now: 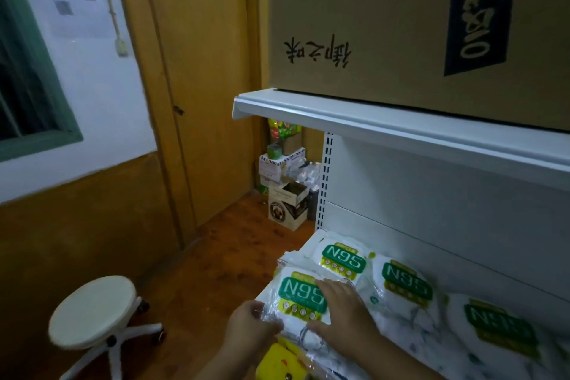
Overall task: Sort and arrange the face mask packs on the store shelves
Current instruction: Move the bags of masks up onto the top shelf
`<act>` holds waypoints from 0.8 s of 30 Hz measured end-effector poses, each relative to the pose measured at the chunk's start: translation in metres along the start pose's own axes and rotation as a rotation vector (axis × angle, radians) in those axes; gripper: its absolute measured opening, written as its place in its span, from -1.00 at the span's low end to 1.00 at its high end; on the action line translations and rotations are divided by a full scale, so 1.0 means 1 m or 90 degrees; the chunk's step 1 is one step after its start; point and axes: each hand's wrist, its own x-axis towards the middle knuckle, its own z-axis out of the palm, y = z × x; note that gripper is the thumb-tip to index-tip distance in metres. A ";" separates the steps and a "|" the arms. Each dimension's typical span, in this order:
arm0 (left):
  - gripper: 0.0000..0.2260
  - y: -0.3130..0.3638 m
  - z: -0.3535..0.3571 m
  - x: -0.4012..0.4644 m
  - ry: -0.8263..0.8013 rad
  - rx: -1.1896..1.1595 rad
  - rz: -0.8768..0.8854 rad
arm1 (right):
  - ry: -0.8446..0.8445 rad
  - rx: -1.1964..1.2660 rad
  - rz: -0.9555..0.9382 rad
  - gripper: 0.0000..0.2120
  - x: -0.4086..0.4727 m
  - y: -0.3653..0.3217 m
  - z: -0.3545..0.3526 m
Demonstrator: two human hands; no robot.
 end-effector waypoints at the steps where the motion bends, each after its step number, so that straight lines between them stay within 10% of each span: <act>1: -0.65 0.000 -0.002 0.002 -0.017 -0.038 -0.017 | 0.006 0.015 0.004 -0.23 -0.002 -0.001 0.000; 16: -0.51 0.018 -0.040 -0.005 -0.291 -0.286 0.016 | 0.190 0.125 0.037 -0.31 -0.036 -0.022 -0.018; 24: -0.44 0.038 -0.039 -0.034 -0.420 -0.388 0.070 | 0.225 0.695 0.242 -0.44 -0.064 -0.032 -0.060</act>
